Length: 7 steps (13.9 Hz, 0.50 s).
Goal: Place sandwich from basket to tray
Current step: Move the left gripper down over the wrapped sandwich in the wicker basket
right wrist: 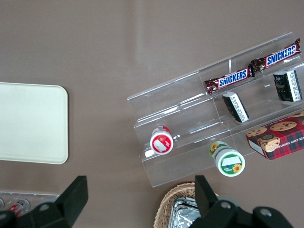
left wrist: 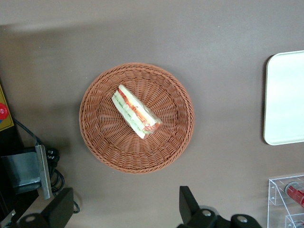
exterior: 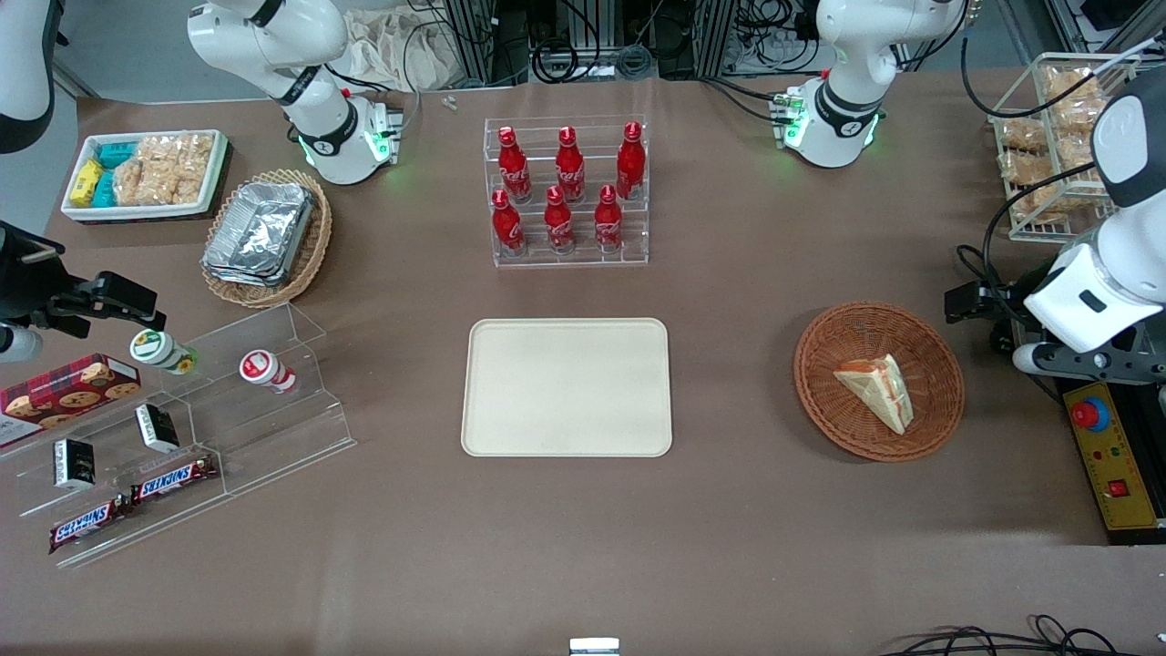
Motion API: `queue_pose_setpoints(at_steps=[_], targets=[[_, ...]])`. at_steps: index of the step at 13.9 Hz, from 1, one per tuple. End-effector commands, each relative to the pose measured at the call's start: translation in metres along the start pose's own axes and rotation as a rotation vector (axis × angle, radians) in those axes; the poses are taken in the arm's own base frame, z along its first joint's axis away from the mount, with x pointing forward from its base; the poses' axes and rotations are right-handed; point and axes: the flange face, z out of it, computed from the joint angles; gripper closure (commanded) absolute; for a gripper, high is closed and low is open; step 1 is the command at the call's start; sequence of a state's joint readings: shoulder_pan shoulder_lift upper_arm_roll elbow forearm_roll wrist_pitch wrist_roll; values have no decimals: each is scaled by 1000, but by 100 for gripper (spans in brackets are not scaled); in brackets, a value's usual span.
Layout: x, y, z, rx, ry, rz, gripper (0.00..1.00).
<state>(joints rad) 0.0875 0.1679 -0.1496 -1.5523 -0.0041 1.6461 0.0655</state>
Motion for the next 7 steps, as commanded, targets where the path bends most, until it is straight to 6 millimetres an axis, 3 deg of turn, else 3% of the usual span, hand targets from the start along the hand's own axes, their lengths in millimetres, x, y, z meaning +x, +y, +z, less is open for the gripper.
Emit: queue_pose_setpoints(at_steps=[1, 4, 7], targets=[[2, 5, -2, -12, -11, 13, 0], [6, 2, 1, 10, -14, 17, 0], [15, 7, 20, 61, -39, 6, 0]])
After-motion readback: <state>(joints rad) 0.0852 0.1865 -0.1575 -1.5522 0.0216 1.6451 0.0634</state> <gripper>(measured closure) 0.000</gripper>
